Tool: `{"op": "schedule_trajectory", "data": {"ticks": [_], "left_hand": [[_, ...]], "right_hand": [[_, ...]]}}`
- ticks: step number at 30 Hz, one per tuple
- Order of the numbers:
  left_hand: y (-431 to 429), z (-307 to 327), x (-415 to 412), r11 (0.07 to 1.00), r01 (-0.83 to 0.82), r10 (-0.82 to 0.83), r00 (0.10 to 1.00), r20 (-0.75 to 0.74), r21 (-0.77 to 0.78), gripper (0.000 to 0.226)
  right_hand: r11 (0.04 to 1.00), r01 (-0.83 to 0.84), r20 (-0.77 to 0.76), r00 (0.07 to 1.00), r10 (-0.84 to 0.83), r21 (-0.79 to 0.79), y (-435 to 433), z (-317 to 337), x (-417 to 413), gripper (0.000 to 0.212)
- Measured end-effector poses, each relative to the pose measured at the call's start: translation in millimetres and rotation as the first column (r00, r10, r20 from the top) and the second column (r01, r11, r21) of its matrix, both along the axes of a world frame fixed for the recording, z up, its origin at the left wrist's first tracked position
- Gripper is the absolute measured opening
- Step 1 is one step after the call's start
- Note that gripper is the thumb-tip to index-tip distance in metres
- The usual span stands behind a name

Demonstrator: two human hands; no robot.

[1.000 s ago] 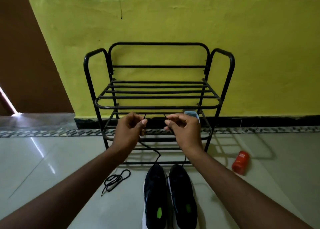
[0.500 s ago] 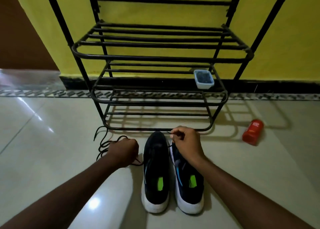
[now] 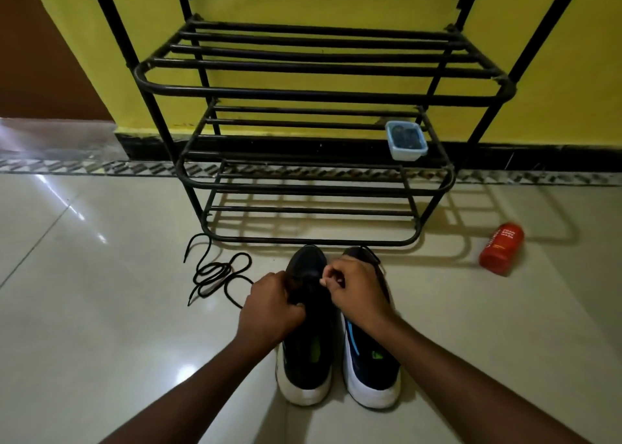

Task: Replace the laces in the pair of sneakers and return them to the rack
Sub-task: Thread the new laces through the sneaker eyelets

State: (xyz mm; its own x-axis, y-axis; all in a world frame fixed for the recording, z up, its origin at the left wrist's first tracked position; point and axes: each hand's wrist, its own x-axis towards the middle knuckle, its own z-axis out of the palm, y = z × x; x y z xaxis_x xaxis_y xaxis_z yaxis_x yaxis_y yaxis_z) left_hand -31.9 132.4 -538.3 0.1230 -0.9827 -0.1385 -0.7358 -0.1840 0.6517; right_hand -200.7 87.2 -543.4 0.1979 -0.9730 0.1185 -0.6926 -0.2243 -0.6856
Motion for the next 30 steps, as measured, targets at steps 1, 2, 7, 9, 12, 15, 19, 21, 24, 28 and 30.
{"op": "schedule_trajectory", "data": {"ticks": [1, 2, 7, 9, 12, 15, 19, 21, 24, 28, 30], "left_hand": [[0, -2, -2, 0.999, -0.039, 0.039, 0.999, 0.01, -0.013, 0.014], [1, -4, -3, 0.997, -0.076, 0.077, 0.997, 0.022, -0.03, 0.013], [1, -14, -4, 0.974, -0.226, 0.224, 0.965, -0.137, 0.001, 0.014], [1, -18, -3, 0.949, -0.309, 0.314, 0.908, -0.278, 0.063, 0.013], [1, -24, -4, 0.903, -0.388, 0.428, 0.778, -0.46, 0.184, 0.013], [-1, -28, -2, 0.898, -0.377, 0.438, 0.727, -0.529, 0.225, 0.015], [-2, -30, 1, 0.903, -0.358, 0.428, 0.709, -0.561, 0.237, 0.013], [-2, -31, 2, 0.909, -0.345, 0.417, 0.715, -0.561, 0.236, 0.013], [-3, -29, 0, 0.914, -0.345, 0.403, 0.736, -0.544, 0.211, 0.013], [-3, -28, -2, 0.921, -0.348, 0.388, 0.764, -0.516, 0.177, 0.016], [-3, -27, -1, 0.923, -0.342, 0.383, 0.756, -0.531, 0.178, 0.015]], "right_hand": [[1.0, -0.016, -0.002, 1.0, 0.016, 0.015, -1, 0, 3, 0.012], [0.999, -0.029, -0.004, 1.0, 0.029, 0.041, -2, -1, 7, 0.014], [0.985, -0.019, -0.119, 0.992, 0.04, 0.17, -4, -1, 22, 0.015], [0.98, -0.005, -0.136, 0.99, 0.033, 0.201, -5, -1, 27, 0.014], [0.978, 0.013, -0.146, 0.989, 0.018, 0.209, -4, 0, 33, 0.014], [0.978, 0.062, -0.155, 0.987, -0.031, 0.2, 0, 1, 38, 0.019], [0.987, 0.051, -0.248, 0.969, -0.013, 0.15, 6, 0, 45, 0.024], [0.99, 0.041, -0.29, 0.957, 0.0, 0.135, 8, 1, 46, 0.02], [0.992, 0.032, -0.338, 0.941, 0.01, 0.12, 10, 5, 47, 0.016], [0.988, 0.019, -0.389, 0.92, 0.043, 0.155, 8, 10, 53, 0.011], [0.985, 0.009, -0.373, 0.926, 0.057, 0.172, 7, 10, 53, 0.012]]}}
